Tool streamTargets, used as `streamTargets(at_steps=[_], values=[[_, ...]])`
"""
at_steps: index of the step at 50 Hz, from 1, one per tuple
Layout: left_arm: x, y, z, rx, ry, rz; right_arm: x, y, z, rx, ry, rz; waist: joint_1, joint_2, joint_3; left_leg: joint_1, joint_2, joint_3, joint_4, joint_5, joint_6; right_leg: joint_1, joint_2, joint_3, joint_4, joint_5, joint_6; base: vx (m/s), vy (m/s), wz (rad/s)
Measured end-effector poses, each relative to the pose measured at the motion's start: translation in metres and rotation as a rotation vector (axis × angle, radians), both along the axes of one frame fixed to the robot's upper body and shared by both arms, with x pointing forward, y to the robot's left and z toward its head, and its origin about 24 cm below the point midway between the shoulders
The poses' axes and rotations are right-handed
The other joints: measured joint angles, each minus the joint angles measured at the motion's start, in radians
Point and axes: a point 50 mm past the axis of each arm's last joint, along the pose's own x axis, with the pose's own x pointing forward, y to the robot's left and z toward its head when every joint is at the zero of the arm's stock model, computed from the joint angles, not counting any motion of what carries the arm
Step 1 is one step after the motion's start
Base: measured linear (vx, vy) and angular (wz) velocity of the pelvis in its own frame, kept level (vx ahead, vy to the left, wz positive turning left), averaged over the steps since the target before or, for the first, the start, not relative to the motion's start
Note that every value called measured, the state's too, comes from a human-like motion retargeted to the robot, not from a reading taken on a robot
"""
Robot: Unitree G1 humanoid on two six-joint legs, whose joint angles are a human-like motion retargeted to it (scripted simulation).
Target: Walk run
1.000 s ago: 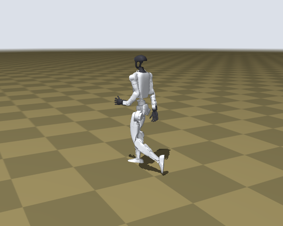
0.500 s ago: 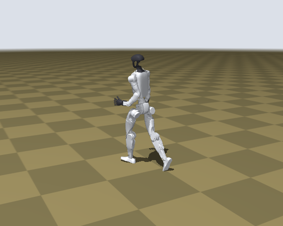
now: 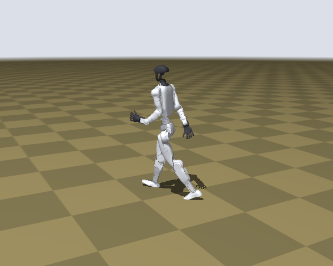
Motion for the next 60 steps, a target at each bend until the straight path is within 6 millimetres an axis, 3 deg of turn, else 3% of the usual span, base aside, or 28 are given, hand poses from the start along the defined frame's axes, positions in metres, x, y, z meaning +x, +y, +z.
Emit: streamTargets(at_steps=[2,3,4,5,7,9,10,12,13,17,20,22,24,27,30,32,34,35,37,38,40,44,47,51,54,56,58,60], values=[[-0.014,-0.001,-0.012,-0.025,0.058,0.026,0.011,-0.018,-0.007,-0.1,-0.033,0.007,-0.064,0.014,-0.013,-0.002,0.016,-0.034,0.098,0.221,-0.087,0.032,-0.034,-0.085,0.05,0.121,0.05,1.2,-0.25,1.28],[-0.021,0.0,-0.017,-0.033,0.088,0.041,0.018,-0.028,-0.012,-0.157,-0.061,0.004,-0.083,0.03,-0.019,-0.022,0.022,-0.063,0.174,0.358,-0.149,0.06,0.022,0.099,0.067,0.14,0.026,1.66,-0.45,0.91],[-0.028,-0.001,-0.022,-0.037,0.116,0.046,0.029,-0.036,-0.017,-0.209,-0.097,-0.015,-0.08,0.042,-0.019,-0.06,0.021,-0.078,0.281,0.467,-0.206,0.077,0.049,0.169,0.091,0.141,-0.002,1.64,-0.45,0.41],[-0.034,-0.004,-0.027,-0.039,0.142,0.047,0.04,-0.045,-0.021,-0.257,-0.137,-0.044,-0.065,0.053,-0.016,-0.107,0.017,-0.086,0.404,0.563,-0.261,0.089,0.061,0.182,0.12,0.134,-0.034,1.1,-0.26,0.14],[-0.04,-0.005,-0.032,-0.036,0.169,0.065,0.075,-0.063,-0.032,-0.308,-0.226,-0.103,-0.052,0.068,0.007,-0.23,0.079,-0.02,0.687,0.669,-0.277,0.146,0.086,0.116,0.143,0.093,-0.083,0.94,-0.23,0.08],[-0.044,-0.004,-0.036,-0.041,0.194,0.083,0.115,-0.08,-0.04,-0.338,-0.324,-0.167,-0.038,0.034,0.007,-0.328,0.087,0.046,0.805,0.63,-0.184,0.218,0.029,-0.029,0.127,0.073,-0.109,1.14,-0.27,0.21],[-0.047,-0.003,-0.039,-0.048,0.21,0.09,0.136,-0.088,-0.043,-0.354,-0.383,-0.2,-0.034,0.002,-0.002,-0.37,0.085,0.109,0.81,0.572,-0.116,0.247,0.011,-0.014,0.11,0.067,-0.122,0.92,-0.18,0.3],[-0.048,-0.002,-0.042,-0.061,0.231,0.092,0.188,-0.107,-0.044,-0.384,-0.549,-0.268,0.001,-0.013,0.005,-0.475,0.102,0.174,0.826,0.428,-0.038,0.293,0.059,0.095,0.089,0.059,-0.152,0.98,-0.14,-0.12],[-0.049,0.0,-0.043,-0.064,0.238,0.099,0.212,-0.117,-0.041,-0.402,-0.642,-0.284,0.034,-0.03,0.012,-0.526,0.106,0.219,0.819,0.357,0.0,0.319,0.039,0.064,0.076,0.061,-0.152,1.06,-0.15,-0.78],[-0.052,0.013,-0.039,-0.023,0.221,0.116,0.294,-0.151,-0.017,-0.45,-0.993,-0.274,0.167,-0.09,0.027,-0.707,0.05,0.254,0.587,0.192,0.072,0.425,0.034,0.039,0.023,0.039,-0.188,0.93,-0.12,-0.89],[-0.046,0.018,-0.032,0.019,0.186,0.11,0.337,-0.179,0.01,-0.491,-1.19,-0.217,0.233,-0.08,0.033,-0.774,0.099,0.316,0.301,0.16,0.159,0.498,0.094,0.022,0.002,-0.002,-0.236,1.1,-0.06,-0.06],[-0.042,0.019,-0.027,0.033,0.158,0.119,0.354,-0.195,0.026,-0.533,-1.269,-0.163,0.249,-0.086,0.03,-0.799,0.101,0.389,0.119,0.109,0.187,0.542,0.117,0.022,-0.002,-0.024,-0.257,1.02,-0.03,0.47],[-0.039,0.018,-0.023,0.038,0.135,0.133,0.361,-0.207,0.035,-0.577,-1.306,-0.116,0.238,-0.104,0.014,-0.821,0.037,0.362,-0.044,0.038,0.211,0.574,0.115,-0.02,0.002,-0.023,-0.25,1.11,-0.02,0.97],[-0.04,0.017,-0.021,0.029,0.126,0.157,0.353,-0.21,0.031,-0.616,-1.279,-0.08,0.247,-0.134,-0.012,-0.784,0.025,0.46,-0.13,-0.013,0.232,0.624,0.113,-0.039,0.039,0.066,-0.192,1.09,0.0,0.24],[-0.046,0.016,-0.025,0.013,0.148,0.174,0.326,-0.197,0.012,-0.602,-1.17,-0.092,0.323,-0.18,-0.033,-0.718,0.108,0.666,-0.024,0.054,0.235,0.667,0.075,-0.029,0.116,0.317,-0.074,1.59,0.09,-0.8],[-0.048,0.018,-0.029,0.001,0.167,0.184,0.3,-0.179,-0.006,-0.559,-1.065,-0.098,0.319,-0.183,-0.056,-0.72,0.109,0.487,0.05,0.058,0.235,0.654,0.086,-0.065,0.23,0.526,-0.012,1.32,-0.09,0.31],[-0.043,0.02,-0.029,-0.012,0.169,0.186,0.271,-0.16,-0.02,-0.506,-0.955,-0.088,0.261,-0.191,-0.037,-0.731,0.027,0.3,0.159,-0.016,0.235,0.561,0.108,-0.024,0.559,0.586,0.056,1.37,0.1,1.97],[-0.037,0.021,-0.028,-0.019,0.16,0.182,0.257,-0.152,-0.026,-0.485,-0.902,-0.084,0.226,-0.198,-0.016,-0.721,-0.03,0.257,0.206,-0.053,0.235,0.506,0.117,-0.002,0.748,0.586,0.086,1.23,0.16,2.25],[-0.025,0.02,-0.022,-0.013,0.13,0.166,0.228,-0.13,-0.036,-0.426,-0.789,-0.099,0.209,-0.12,-0.015,-0.618,0.046,0.304,0.164,-0.064,0.235,0.448,0.27,0.068,0.757,0.58,0.073,1.06,0.22,1.72],[-0.018,0.019,-0.018,-0.01,0.109,0.159,0.213,-0.119,-0.039,-0.395,-0.733,-0.105,0.201,-0.067,-0.012,-0.583,0.075,0.268,0.134,-0.06,0.235,0.401,0.344,0.084,0.745,0.565,0.027,1.07,0.32,1.56],[-0.006,0.013,-0.01,0.001,0.063,0.139,0.181,-0.101,-0.043,-0.335,-0.622,-0.111,0.188,-0.013,-0.001,-0.523,0.059,0.192,0.1,-0.07,0.234,0.307,0.375,0.119,0.784,0.453,-0.043,0.88,0.32,1.61],[0.011,0.002,0.008,0.042,-0.029,0.067,0.118,-0.062,-0.04,-0.245,-0.44,-0.125,0.095,0.058,0.008,-0.403,0.026,0.083,0.025,-0.072,0.223,0.137,0.211,0.06,0.67,0.207,-0.104,1.07,0.14,2.3],[0.022,-0.008,0.019,0.04,-0.084,0.014,0.078,-0.034,-0.031,-0.178,-0.318,-0.14,0.029,0.072,0.019,-0.323,-0.024,-0.024,0.0,-0.09,0.225,0.064,0.088,0.052,0.44,0.176,-0.057,0.82,-0.05,2.56],[0.033,-0.01,0.028,0.016,-0.122,-0.032,0.042,-0.005,-0.018,-0.051,-0.19,-0.11,-0.017,0.039,0.056,-0.194,-0.067,-0.091,-0.01,-0.121,0.204,0.016,-0.001,0.159,0.123,0.087,-0.025,1.05,-0.3,1.85],[0.03,-0.004,0.024,0.027,-0.103,-0.035,0.025,-0.001,-0.011,0.001,-0.127,-0.041,0.003,0.036,0.072,-0.102,-0.044,-0.087,-0.005,-0.1,0.15,0.009,-0.028,0.181,-0.062,-0.01,0.048,1.17,-0.41,0.62],[0.021,0.003,0.015,0.043,-0.066,-0.007,0.019,-0.01,-0.01,-0.017,-0.097,0.021,0.014,0.032,0.064,-0.061,-0.04,-0.086,0.017,-0.042,0.094,0.015,-0.021,0.157,-0.07,-0.023,0.061,1.03,-0.35,0.31],[0.007,0.008,0.002,0.044,-0.006,0.033,0.018,-0.026,-0.011,-0.078,-0.077,0.072,0.003,0.021,0.043,-0.04,-0.048,-0.097,0.064,0.084,0.015,0.022,-0.03,0.071,0.013,-0.01,0.069,1.34,-0.46,0.79],[-0.012,0.01,-0.014,0.026,0.069,0.067,0.022,-0.043,-0.014,-0.16,-0.079,0.079,-0.056,0.029,0.035,-0.041,-0.055,-0.171,0.189,0.296,-0.089,0.061,-0.055,0.035,0.072,0.123,0.128,1.16,-0.34,1.59]])
